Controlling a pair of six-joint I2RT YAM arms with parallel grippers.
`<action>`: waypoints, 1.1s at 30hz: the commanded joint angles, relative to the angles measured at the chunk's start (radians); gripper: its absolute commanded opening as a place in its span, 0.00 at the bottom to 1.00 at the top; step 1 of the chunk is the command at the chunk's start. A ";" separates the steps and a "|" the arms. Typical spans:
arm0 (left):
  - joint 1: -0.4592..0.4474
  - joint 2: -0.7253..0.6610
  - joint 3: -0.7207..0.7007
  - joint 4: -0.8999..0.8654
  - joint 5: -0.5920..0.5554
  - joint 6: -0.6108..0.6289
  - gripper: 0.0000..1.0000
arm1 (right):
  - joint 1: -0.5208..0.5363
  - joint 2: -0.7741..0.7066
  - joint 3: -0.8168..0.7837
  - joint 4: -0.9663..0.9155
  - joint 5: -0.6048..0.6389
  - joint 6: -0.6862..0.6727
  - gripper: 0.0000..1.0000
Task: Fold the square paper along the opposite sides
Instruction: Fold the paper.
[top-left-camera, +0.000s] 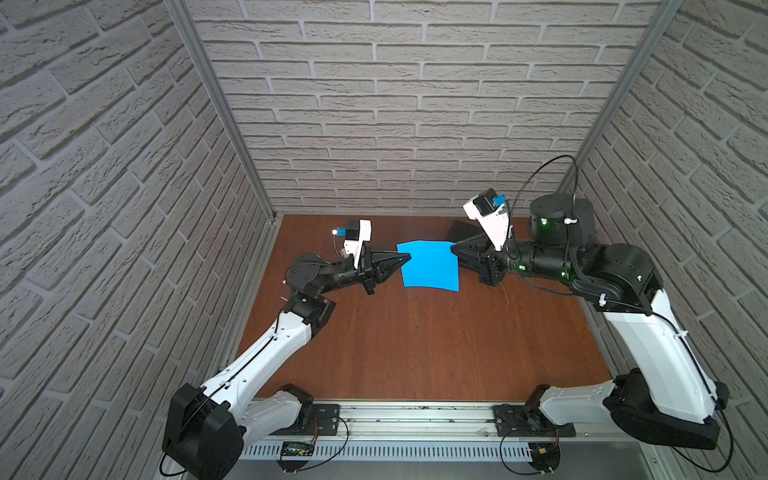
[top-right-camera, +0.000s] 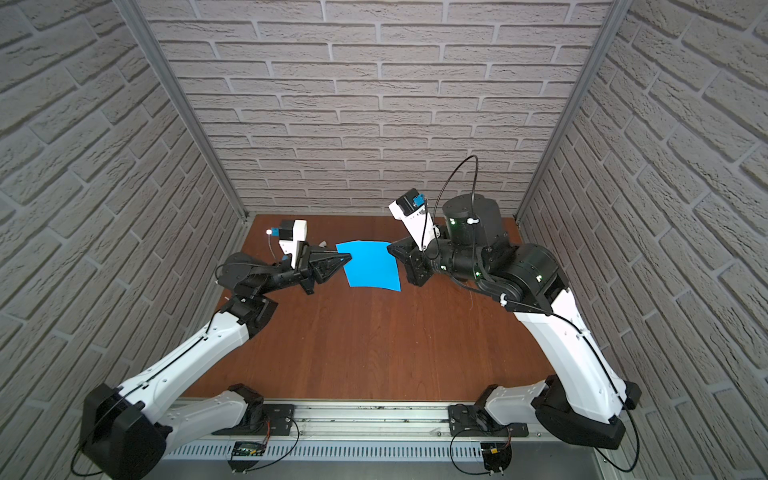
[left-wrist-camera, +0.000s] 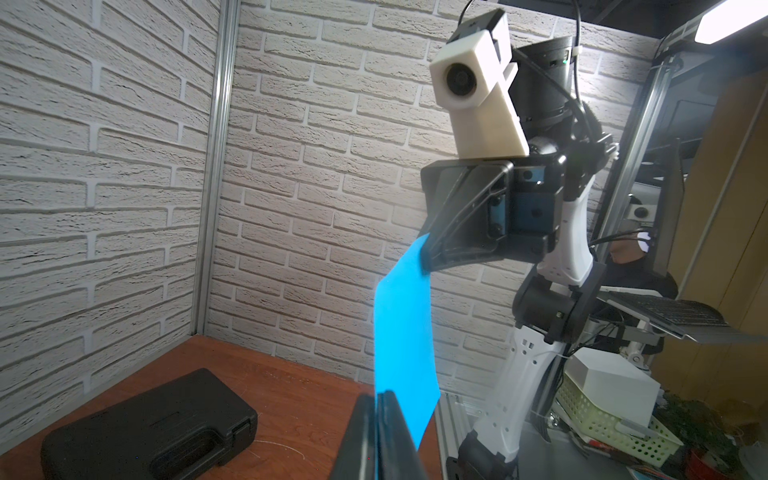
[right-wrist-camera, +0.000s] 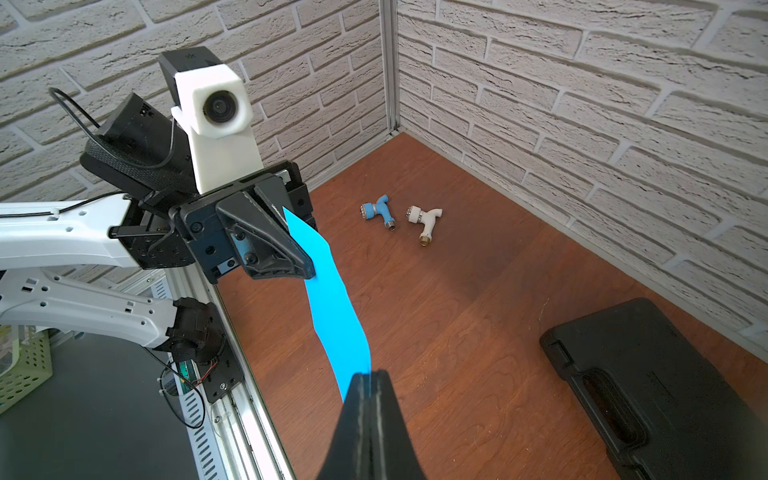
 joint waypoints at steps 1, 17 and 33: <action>-0.004 -0.015 0.024 0.022 0.002 0.018 0.05 | 0.008 -0.011 0.002 0.030 -0.004 -0.010 0.03; -0.005 -0.047 0.185 -0.312 0.061 0.135 0.00 | -0.151 -0.164 -0.256 0.255 0.004 -0.066 0.79; -0.019 -0.158 0.191 -0.455 0.038 0.200 0.00 | -0.333 -0.093 -0.376 0.429 -0.451 -0.004 0.67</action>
